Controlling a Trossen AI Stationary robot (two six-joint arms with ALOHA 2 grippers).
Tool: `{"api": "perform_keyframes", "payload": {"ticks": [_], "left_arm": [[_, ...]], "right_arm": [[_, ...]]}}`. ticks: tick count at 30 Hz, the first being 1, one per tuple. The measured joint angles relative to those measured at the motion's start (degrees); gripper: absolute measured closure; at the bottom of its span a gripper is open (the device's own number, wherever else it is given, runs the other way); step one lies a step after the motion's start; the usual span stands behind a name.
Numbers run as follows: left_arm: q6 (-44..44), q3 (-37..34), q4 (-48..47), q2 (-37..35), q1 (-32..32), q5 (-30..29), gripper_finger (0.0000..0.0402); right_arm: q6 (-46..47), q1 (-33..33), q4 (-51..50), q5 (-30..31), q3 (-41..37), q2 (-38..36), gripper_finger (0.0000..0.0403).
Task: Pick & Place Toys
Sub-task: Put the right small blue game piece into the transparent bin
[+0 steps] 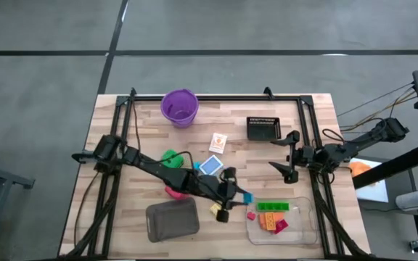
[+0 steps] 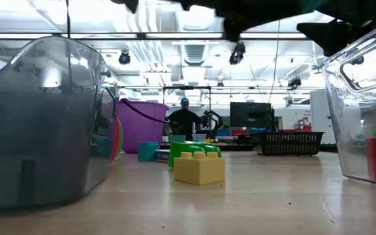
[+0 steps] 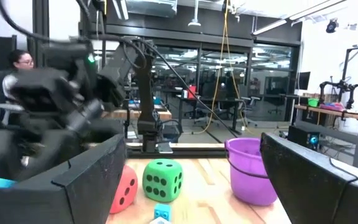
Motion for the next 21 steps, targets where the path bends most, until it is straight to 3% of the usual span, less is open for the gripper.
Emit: {"api": "perform_keyframes", "payload": {"ticks": [8, 14, 21], "left_arm": [[0.5, 12.2, -5.6, 7.9, 0.1, 4.7, 0.0267], [0.3, 17.2, -7.4, 14.6, 0.2, 8.1, 0.0267], [0.1, 18.7, -8.6, 16.5, 0.1, 10.1, 0.0266]], "right_arm": [[0.0, 0.0, 0.1, 0.0, 0.0, 0.0, 0.004], [0.0, 0.0, -0.2, 0.2, 0.0, 0.0, 0.004], [0.0, 0.0, -0.5, 0.2, 0.0, 0.0, 0.004]]}}
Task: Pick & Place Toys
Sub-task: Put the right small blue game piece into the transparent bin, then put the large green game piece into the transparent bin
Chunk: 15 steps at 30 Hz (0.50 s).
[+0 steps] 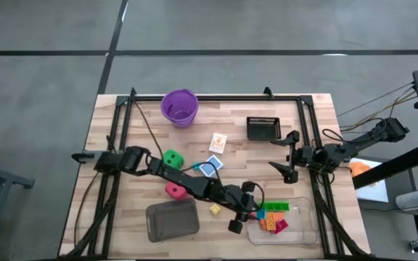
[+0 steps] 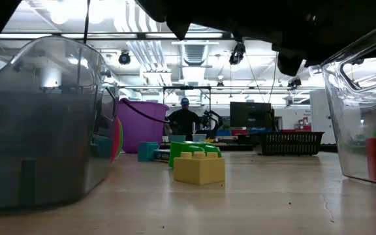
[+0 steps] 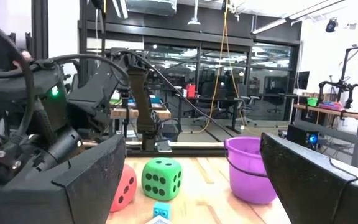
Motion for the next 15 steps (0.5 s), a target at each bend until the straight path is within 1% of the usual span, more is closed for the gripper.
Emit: {"api": "perform_keyframes", "payload": {"ticks": [2, 6, 9, 12, 15], "left_arm": [[0.0, -0.2, -0.1, -0.1, 0.0, 0.0, 0.024], [0.0, -0.2, -0.6, -0.2, 0.0, 0.2, 0.0148], [0.0, -0.2, -1.3, -0.3, 0.0, 0.2, 0.009], [0.0, -0.2, -1.4, -0.3, 0.1, 0.1, 0.0053], [0.3, -0.2, -2.9, -1.2, 0.1, 0.0, 0.0041]], "right_arm": [[0.0, 0.0, 0.0, 0.0, 0.0, 0.0, 0.004], [0.0, 0.0, 0.0, 0.0, 0.0, 0.0, 0.004], [0.0, 0.0, -0.1, 0.0, 0.0, 0.0, 0.004], [0.0, 0.0, -0.2, 0.0, 0.0, 0.0, 0.004], [0.1, 0.0, -0.2, 0.0, 0.0, 0.0, 0.004]]}}
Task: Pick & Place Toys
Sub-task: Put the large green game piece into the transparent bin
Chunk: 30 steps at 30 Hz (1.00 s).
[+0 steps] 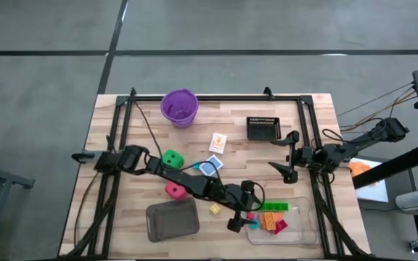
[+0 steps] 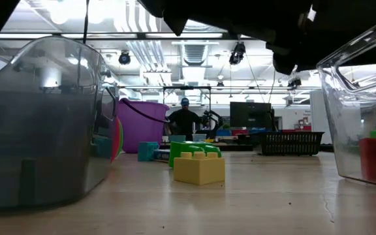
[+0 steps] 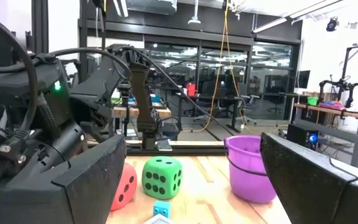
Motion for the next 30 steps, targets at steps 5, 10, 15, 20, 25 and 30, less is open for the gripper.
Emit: {"api": "perform_keyframes", "payload": {"ticks": [5, 10, 15, 20, 25, 30], "left_arm": [[0.8, -0.6, -5.7, -4.9, 0.0, -1.4, 0.0052], [1.2, -2.1, -12.8, -11.2, -0.6, -4.8, 0.0079], [-1.4, -6.3, -18.5, -18.1, -1.4, -8.6, 0.0098], [-9.9, -14.6, -24.4, -22.5, -1.4, -16.7, 0.01], [-19.4, -21.8, -23.6, -23.6, -0.5, -20.8, 0.01], [-26.1, -25.8, -23.9, -22.7, 1.2, -20.6, 0.01]], "right_arm": [[0.4, 0.0, -0.6, 0.0, 0.0, 0.2, 0.004], [0.6, 0.0, -1.1, 0.0, 0.0, 0.3, 0.004], [0.8, 0.0, -1.1, 0.0, 0.0, 0.4, 0.004], [1.0, 0.0, -0.9, 0.0, 0.0, 0.5, 0.004], [1.2, 0.0, -0.4, 0.0, 0.0, 0.6, 0.004], [1.2, 0.0, -0.3, 0.0, 0.1, 0.7, 0.004]]}}
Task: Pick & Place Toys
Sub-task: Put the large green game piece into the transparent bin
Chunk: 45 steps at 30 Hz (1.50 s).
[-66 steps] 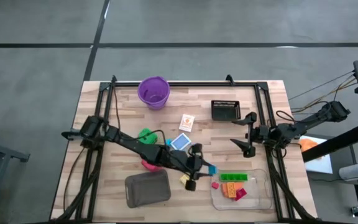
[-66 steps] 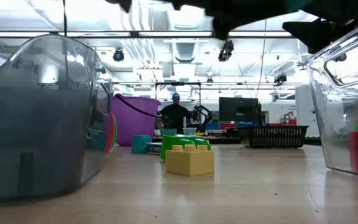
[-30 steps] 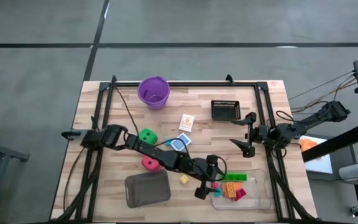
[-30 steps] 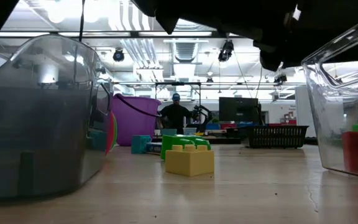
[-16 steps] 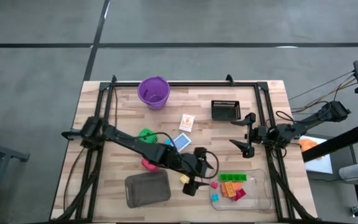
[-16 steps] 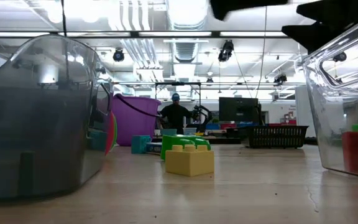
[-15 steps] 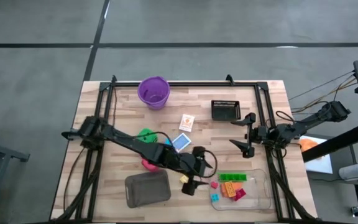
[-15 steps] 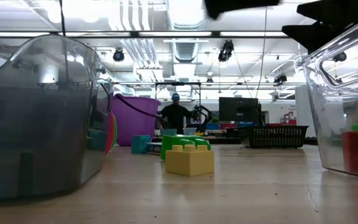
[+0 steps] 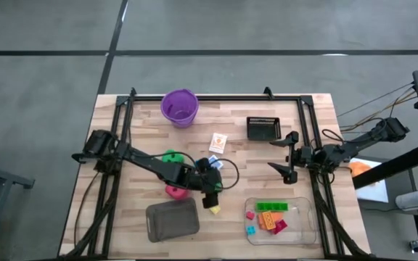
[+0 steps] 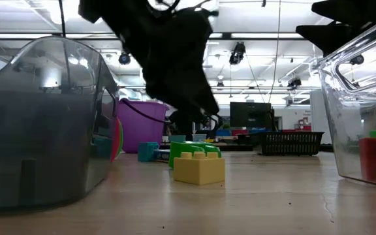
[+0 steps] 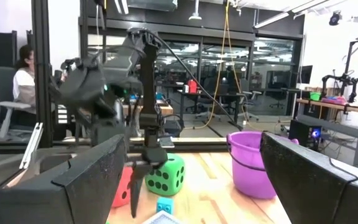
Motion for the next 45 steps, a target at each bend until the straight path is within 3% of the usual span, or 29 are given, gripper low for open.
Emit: {"api": "perform_keyframes", "payload": {"ticks": [27, 34, 39, 45], "left_arm": [[-4.8, -0.5, -1.8, 5.4, 1.1, 3.3, 0.0104], [-1.9, -0.6, -1.0, 5.4, 1.1, 2.3, 0.0179], [7.1, -0.5, -0.1, 5.4, 0.6, 2.3, 0.0238], [15.5, -0.4, -0.1, 5.3, 0.4, 2.1, 0.0235]], "right_arm": [[0.0, 0.0, -0.3, 0.5, 0.0, 0.0, 0.004], [0.0, 0.0, -0.3, 0.5, 0.0, 0.1, 0.004], [0.0, 0.0, -0.4, 0.5, 0.0, 0.1, 0.004], [0.0, 0.0, -0.4, 0.5, 0.0, 0.1, 0.004]]}}
